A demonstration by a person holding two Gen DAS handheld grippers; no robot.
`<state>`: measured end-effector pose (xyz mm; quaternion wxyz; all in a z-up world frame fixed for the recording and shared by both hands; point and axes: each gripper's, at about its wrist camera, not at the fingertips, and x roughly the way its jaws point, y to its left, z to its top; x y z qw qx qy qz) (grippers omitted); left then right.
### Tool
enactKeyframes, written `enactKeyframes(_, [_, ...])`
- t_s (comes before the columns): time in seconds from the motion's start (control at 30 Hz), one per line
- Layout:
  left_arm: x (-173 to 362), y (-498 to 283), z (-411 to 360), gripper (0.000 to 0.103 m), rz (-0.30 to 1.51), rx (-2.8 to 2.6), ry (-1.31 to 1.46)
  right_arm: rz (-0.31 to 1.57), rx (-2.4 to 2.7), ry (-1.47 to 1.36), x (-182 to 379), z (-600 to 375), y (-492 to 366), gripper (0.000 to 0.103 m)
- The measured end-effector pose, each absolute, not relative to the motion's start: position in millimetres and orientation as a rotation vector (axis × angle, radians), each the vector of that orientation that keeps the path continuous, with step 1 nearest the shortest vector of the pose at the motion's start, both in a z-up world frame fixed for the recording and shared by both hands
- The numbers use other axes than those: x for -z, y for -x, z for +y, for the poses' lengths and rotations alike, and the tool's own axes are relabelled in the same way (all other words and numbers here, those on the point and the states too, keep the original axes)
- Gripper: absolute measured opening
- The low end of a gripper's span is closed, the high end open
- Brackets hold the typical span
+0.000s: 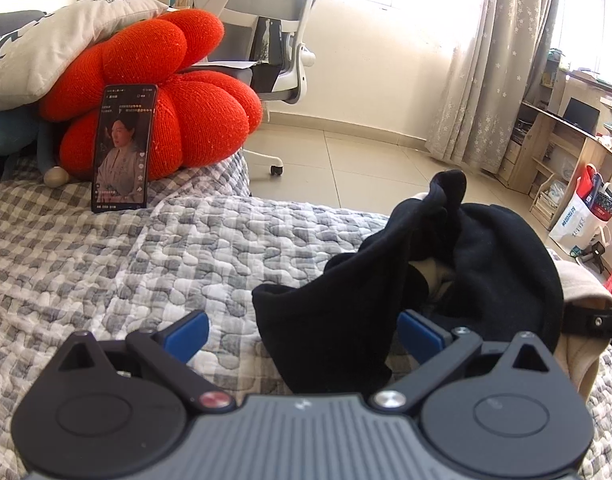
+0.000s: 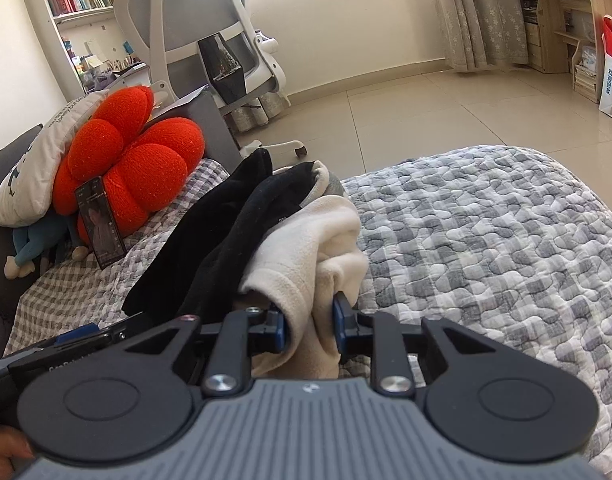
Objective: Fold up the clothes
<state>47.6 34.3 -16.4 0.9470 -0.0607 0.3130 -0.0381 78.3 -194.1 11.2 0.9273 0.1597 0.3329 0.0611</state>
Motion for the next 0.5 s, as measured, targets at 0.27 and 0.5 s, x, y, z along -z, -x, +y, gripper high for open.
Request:
enactKeyframes(0.27, [21.8, -52.9, 34.8, 0.099, 0.646, 0.071, 0.125, 0.625, -0.127, -0.281, -26.0, -192.0, -65.8, 0.069])
enactKeyframes(0.5, [25.8, -55.4, 33.8, 0.087, 0.657, 0.08, 0.122, 0.515, -0.17, -0.293, -40.2, -189.6, -54.0, 0.075])
